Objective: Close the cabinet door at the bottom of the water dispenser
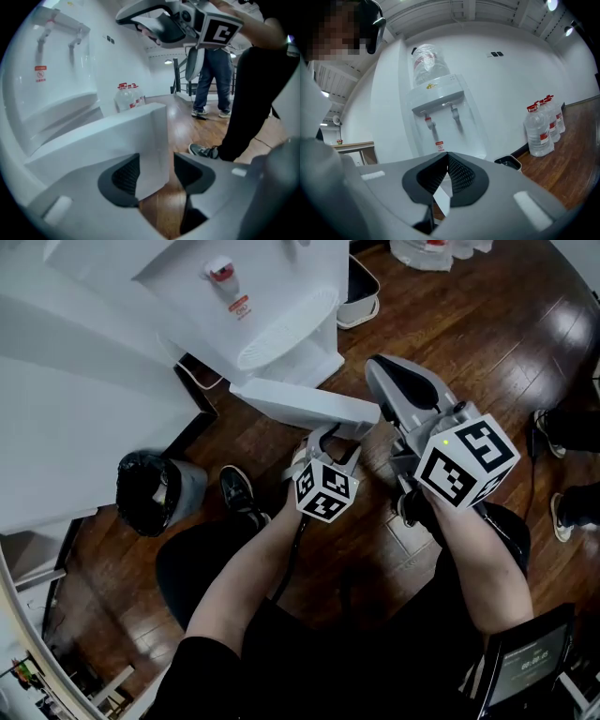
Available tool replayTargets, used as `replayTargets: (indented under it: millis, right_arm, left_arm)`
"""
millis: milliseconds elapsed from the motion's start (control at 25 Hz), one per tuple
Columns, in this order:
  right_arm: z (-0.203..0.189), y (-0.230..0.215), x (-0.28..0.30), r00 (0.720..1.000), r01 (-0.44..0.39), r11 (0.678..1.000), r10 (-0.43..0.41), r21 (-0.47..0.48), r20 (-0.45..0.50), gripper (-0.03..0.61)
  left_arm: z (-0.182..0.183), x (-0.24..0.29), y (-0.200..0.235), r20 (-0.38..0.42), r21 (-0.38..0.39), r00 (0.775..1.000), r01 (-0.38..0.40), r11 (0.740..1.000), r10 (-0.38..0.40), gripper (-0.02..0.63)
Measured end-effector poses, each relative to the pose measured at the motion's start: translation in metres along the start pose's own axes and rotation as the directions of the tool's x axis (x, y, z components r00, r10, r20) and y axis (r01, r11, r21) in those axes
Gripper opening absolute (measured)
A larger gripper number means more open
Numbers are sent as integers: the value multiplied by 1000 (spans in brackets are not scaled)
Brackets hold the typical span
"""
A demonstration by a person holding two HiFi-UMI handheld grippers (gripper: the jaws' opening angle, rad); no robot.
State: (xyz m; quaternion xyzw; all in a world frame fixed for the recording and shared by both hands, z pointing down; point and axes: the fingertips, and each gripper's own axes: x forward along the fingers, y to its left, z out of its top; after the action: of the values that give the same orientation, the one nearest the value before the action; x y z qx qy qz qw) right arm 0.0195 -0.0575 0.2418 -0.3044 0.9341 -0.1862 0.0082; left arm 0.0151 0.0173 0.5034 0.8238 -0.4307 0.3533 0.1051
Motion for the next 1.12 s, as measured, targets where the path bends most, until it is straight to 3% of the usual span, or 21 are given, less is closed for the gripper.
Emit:
replayTargets:
  millis: [360,920,1120]
  right_arm:
    - [5,-43,31,999,37,999,-37,2,-20,5]
    - [3,-82,51,996,78,997,-77,21,-53,5]
    - [5,-95,61,995,92,995,-91,33,-52,5]
  left_arm:
    - [-7,49,23,-45,-29,999,21,999,-22,241]
    - [15,93,89,-34,-171,996,-90,981,86,242]
    - [9,110,104,-62,-198,994,-101,975,91,242]
